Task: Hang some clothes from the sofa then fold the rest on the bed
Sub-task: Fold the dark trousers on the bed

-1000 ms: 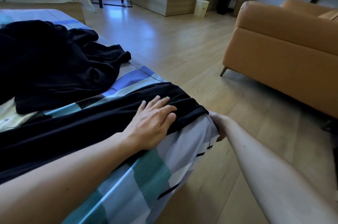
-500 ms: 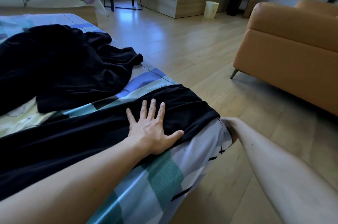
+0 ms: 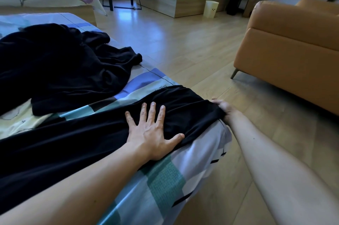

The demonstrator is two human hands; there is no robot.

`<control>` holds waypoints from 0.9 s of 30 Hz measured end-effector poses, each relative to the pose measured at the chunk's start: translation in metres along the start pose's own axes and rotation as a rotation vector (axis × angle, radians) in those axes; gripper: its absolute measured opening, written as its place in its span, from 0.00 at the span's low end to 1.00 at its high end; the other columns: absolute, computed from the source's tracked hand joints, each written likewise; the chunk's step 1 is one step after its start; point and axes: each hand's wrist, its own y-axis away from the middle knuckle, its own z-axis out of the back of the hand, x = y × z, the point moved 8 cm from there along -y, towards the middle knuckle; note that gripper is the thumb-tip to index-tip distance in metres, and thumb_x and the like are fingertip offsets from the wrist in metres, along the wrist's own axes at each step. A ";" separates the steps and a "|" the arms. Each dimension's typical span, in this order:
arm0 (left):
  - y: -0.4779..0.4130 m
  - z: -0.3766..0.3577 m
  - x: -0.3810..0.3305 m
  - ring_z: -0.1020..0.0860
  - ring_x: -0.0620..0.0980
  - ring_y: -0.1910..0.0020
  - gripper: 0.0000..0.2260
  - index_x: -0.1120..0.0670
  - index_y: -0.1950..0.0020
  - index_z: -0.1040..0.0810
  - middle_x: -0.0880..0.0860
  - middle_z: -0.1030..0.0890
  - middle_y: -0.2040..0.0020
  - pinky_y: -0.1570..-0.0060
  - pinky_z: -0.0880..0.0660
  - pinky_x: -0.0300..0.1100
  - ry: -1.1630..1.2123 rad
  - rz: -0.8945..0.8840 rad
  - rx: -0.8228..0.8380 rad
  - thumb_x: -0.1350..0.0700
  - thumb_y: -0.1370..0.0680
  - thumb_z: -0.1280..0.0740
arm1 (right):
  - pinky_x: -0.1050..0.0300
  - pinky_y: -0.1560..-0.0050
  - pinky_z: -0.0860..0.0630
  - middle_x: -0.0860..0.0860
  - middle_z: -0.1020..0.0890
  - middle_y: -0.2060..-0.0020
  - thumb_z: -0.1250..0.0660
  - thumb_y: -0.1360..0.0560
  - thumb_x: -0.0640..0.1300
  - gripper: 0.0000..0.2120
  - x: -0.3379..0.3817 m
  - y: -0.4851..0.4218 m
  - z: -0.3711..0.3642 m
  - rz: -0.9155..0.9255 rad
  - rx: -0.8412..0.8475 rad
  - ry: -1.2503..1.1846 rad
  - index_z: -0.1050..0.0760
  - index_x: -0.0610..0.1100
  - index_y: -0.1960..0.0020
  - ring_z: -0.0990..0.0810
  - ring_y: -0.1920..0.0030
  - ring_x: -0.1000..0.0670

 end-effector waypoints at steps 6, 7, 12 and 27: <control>-0.001 0.004 0.000 0.68 0.53 0.21 0.48 0.47 0.18 0.64 0.51 0.65 0.18 0.28 0.65 0.71 0.031 0.015 0.015 0.22 0.29 0.52 | 0.54 0.57 0.21 0.44 0.19 0.45 0.30 0.29 0.28 0.19 0.105 0.032 0.009 0.526 -0.219 -0.134 0.22 0.48 0.45 0.19 0.48 0.43; -0.001 0.007 0.001 0.67 0.53 0.20 0.47 0.46 0.18 0.61 0.51 0.63 0.18 0.27 0.66 0.69 0.074 0.011 0.024 0.22 0.28 0.50 | 0.53 0.53 0.20 0.44 0.20 0.42 0.29 0.30 0.30 0.21 0.122 0.047 0.001 0.605 -0.211 -0.097 0.21 0.50 0.44 0.20 0.44 0.43; 0.005 0.068 0.022 0.30 0.49 0.27 0.40 0.48 0.28 0.27 0.50 0.26 0.28 0.24 0.40 0.56 1.031 0.054 -0.120 0.25 0.32 0.41 | 0.57 0.40 0.23 0.54 0.20 0.44 0.28 0.31 0.32 0.24 0.189 0.162 -0.085 1.053 -0.061 0.287 0.22 0.49 0.38 0.21 0.43 0.55; 0.144 0.037 0.188 0.16 0.57 0.55 0.20 0.55 0.46 0.17 0.57 0.14 0.53 0.44 0.21 0.55 1.661 0.532 -0.101 0.39 0.22 0.33 | 0.52 0.45 0.22 0.53 0.19 0.51 0.25 0.27 0.39 0.06 0.002 0.263 -0.220 0.913 0.742 0.957 0.17 0.47 0.52 0.19 0.49 0.48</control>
